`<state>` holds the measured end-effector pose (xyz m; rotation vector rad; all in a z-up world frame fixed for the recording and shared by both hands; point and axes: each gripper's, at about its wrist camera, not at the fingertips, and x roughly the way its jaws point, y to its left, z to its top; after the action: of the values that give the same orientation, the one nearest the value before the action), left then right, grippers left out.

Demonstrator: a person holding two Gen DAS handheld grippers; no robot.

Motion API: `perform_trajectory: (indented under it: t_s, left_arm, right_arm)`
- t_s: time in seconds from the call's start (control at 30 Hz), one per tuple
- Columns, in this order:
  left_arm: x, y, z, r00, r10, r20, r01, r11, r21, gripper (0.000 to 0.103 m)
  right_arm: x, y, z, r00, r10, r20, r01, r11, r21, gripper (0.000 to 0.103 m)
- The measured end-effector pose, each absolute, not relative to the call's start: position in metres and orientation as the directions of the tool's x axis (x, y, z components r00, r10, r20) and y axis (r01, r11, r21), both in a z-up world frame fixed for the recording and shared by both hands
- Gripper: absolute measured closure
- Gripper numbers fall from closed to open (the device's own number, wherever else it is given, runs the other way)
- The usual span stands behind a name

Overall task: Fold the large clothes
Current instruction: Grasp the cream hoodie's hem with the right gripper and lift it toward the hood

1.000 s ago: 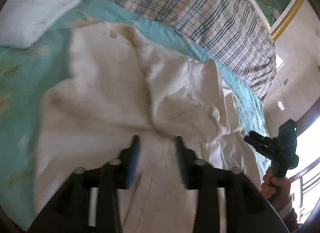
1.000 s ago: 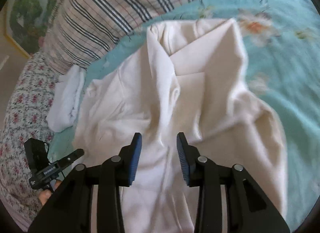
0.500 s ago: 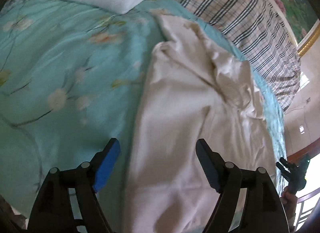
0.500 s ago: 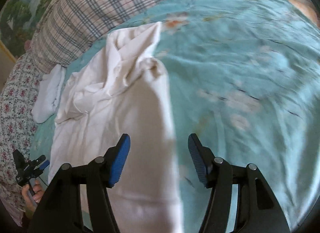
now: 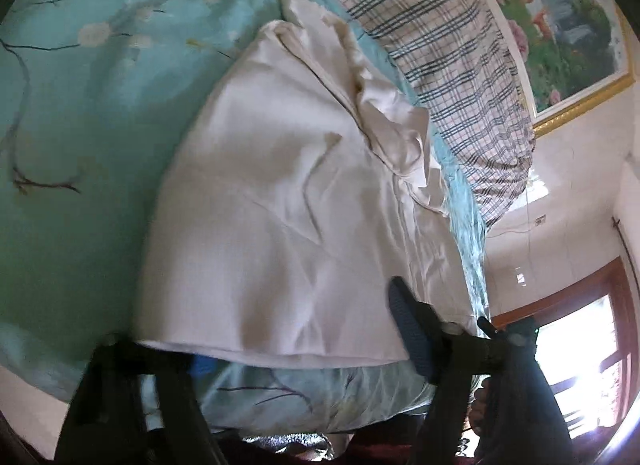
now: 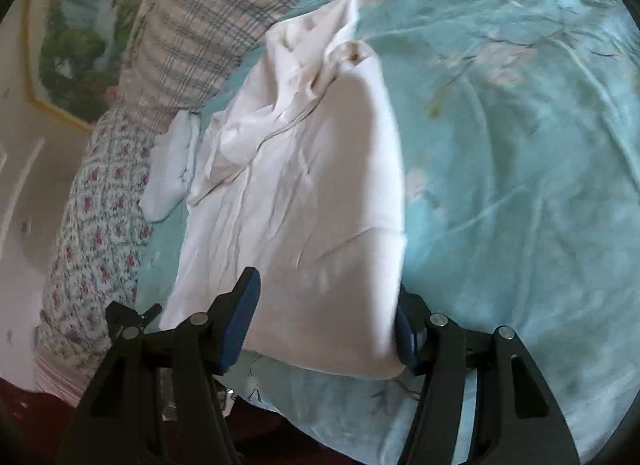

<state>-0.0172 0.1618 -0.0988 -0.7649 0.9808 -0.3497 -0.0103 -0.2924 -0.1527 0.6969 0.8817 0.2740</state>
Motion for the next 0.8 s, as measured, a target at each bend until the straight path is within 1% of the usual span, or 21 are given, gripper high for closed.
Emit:
perform_trajectory:
  t_s: [0.03, 0.07, 0.1, 0.13, 0.17, 0.23, 0.27, 0.4, 0.5, 0.67, 0.8]
  left_arm:
    - [-0.014, 0.156, -0.102, 0.523, -0.588, -0.616, -0.072, 0.690, -0.720, 0.057]
    - [-0.011, 0.152, -0.104, 0.516, -0.593, -0.618, -0.076, 0.687, -0.723, 0.065]
    - [-0.007, 0.146, -0.106, 0.508, -0.596, -0.622, -0.077, 0.688, -0.722, 0.081]
    - [-0.002, 0.140, -0.109, 0.498, -0.585, -0.640, -0.076, 0.706, -0.705, 0.091]
    - [0.000, 0.137, -0.109, 0.497, -0.574, -0.651, -0.071, 0.721, -0.689, 0.093]
    - [0.003, 0.135, -0.107, 0.503, -0.562, -0.657, -0.064, 0.734, -0.677, 0.097]
    - [0.003, 0.136, -0.106, 0.507, -0.563, -0.653, -0.062, 0.732, -0.679, 0.097]
    - [0.006, 0.136, -0.090, 0.531, -0.557, -0.639, -0.023, 0.744, -0.668, 0.100]
    - [0.010, 0.132, -0.072, 0.550, -0.549, -0.630, 0.021, 0.763, -0.646, 0.100]
    - [0.026, 0.131, -0.032, 0.622, -0.540, -0.567, 0.091, 0.769, -0.633, 0.100]
    - [0.049, 0.133, -0.002, 0.677, -0.534, -0.507, 0.138, 0.769, -0.624, 0.101]
  right_arm:
    - [-0.009, -0.289, -0.154, 0.624, 0.494, -0.605, 0.056, 0.744, 0.666, 0.042]
    - [-0.007, -0.287, -0.156, 0.629, 0.498, -0.597, 0.056, 0.737, 0.674, 0.046]
    - [-0.005, -0.286, -0.157, 0.628, 0.501, -0.595, 0.062, 0.730, 0.681, 0.058]
    - [-0.003, -0.282, -0.157, 0.620, 0.503, -0.602, 0.062, 0.734, 0.677, 0.065]
    - [-0.002, -0.280, -0.158, 0.612, 0.500, -0.613, 0.060, 0.744, 0.666, 0.077]
    - [-0.002, -0.278, -0.158, 0.610, 0.484, -0.628, 0.055, 0.764, 0.642, 0.081]
    - [-0.003, -0.278, -0.157, 0.609, 0.483, -0.629, 0.050, 0.768, 0.638, 0.087]
    - [-0.002, -0.279, -0.149, 0.625, 0.512, -0.589, 0.010, 0.749, 0.663, 0.091]
    - [0.002, -0.282, -0.137, 0.657, 0.535, -0.531, -0.031, 0.723, 0.690, 0.091]
    - [0.012, -0.290, -0.110, 0.713, 0.583, -0.389, -0.130, 0.656, 0.744, 0.091]
    - [0.032, -0.294, -0.088, 0.742, 0.581, -0.336, -0.177, 0.653, 0.737, 0.092]
